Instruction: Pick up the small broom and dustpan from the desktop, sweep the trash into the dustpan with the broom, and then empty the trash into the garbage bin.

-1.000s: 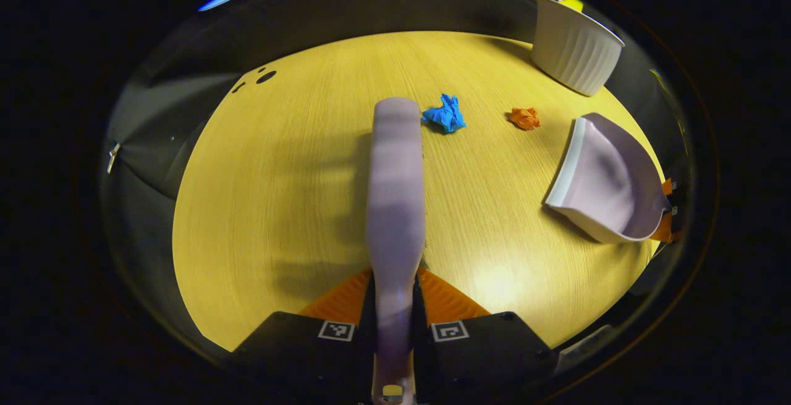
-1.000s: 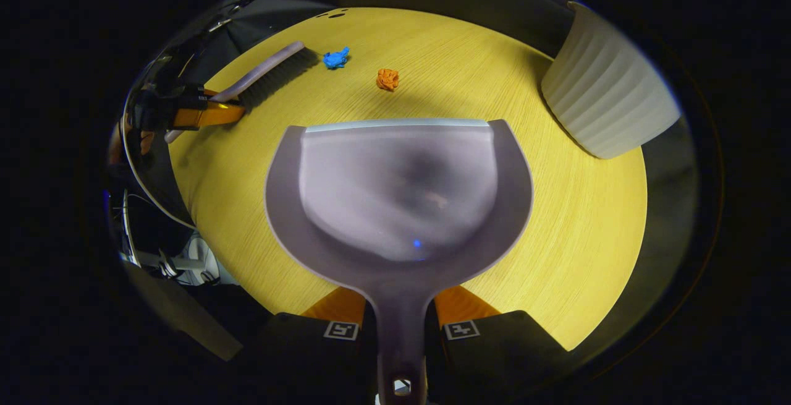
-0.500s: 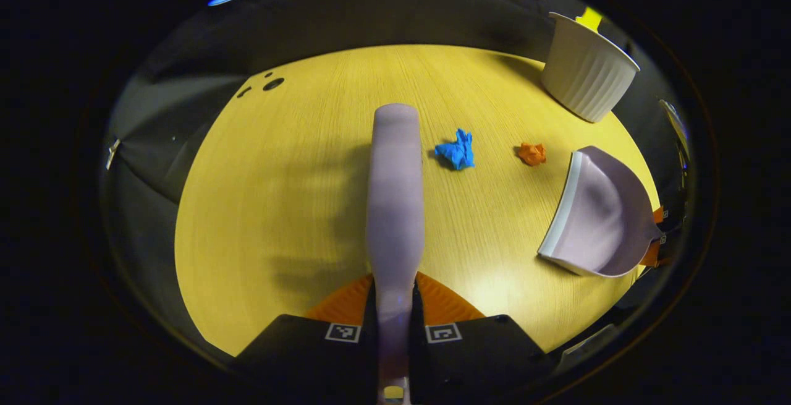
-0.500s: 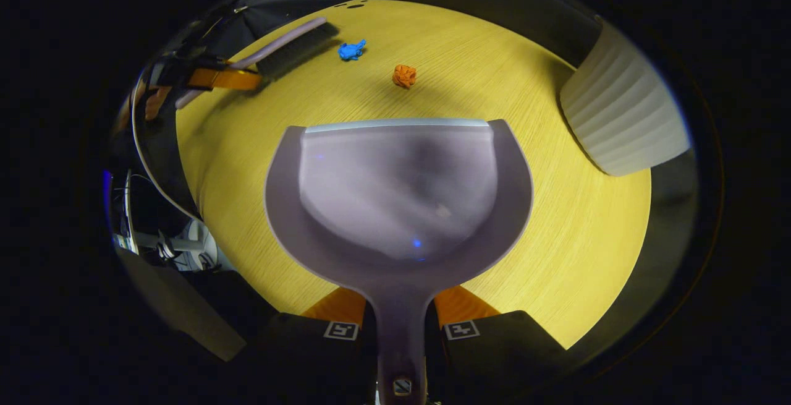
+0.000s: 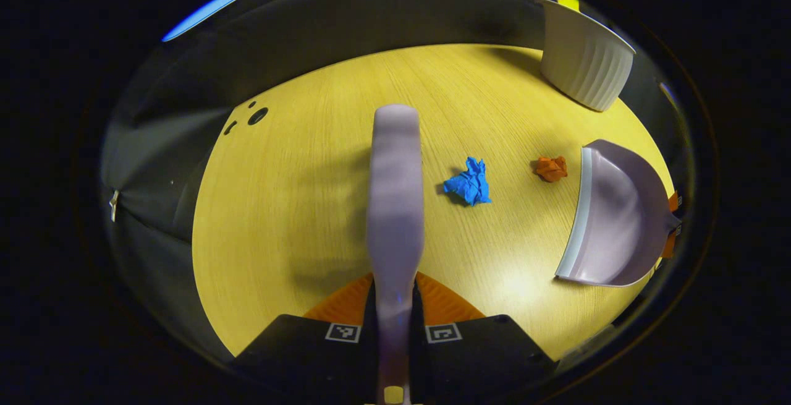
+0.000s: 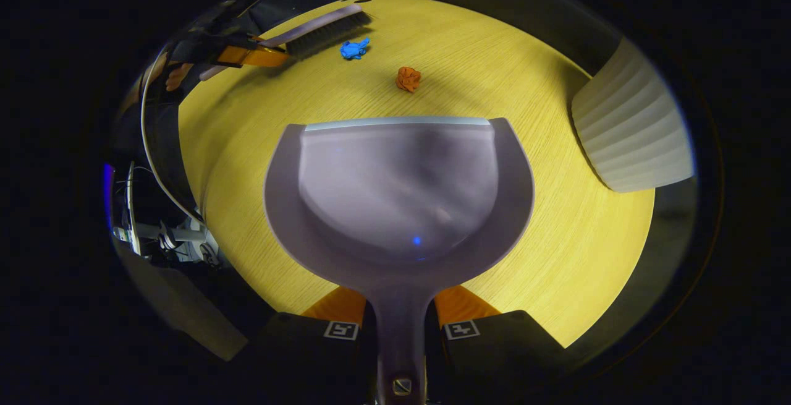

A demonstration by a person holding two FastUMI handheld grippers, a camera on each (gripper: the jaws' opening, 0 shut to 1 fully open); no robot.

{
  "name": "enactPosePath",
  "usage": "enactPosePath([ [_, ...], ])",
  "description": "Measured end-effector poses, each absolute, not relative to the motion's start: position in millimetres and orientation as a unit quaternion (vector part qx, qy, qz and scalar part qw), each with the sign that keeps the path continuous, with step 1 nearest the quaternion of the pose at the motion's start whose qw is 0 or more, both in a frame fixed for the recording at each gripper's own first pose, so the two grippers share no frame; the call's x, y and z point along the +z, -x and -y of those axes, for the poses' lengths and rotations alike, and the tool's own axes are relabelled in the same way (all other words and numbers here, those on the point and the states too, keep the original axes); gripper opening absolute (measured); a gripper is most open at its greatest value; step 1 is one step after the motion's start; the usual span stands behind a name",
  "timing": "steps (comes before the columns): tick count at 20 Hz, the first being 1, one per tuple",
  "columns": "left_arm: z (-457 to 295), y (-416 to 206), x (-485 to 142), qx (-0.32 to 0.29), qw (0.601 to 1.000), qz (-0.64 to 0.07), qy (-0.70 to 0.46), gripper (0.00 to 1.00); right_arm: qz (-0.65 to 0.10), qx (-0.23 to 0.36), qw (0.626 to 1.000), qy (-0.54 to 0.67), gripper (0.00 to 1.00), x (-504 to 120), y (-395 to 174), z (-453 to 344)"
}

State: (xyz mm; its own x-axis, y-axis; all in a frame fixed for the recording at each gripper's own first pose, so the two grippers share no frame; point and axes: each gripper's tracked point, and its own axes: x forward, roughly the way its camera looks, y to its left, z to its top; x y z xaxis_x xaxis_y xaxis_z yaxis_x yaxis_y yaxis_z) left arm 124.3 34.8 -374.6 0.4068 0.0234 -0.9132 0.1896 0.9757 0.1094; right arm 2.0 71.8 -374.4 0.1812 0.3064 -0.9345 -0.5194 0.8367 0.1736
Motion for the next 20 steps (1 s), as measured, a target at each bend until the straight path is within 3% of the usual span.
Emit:
enactPosePath([
  [20, 97, -97, -376, -0.278, 0.779, -0.553, -0.101, 0.23, -0.556, 0.291, 0.772, 0.098, 0.35, -381, -9, -73],
])
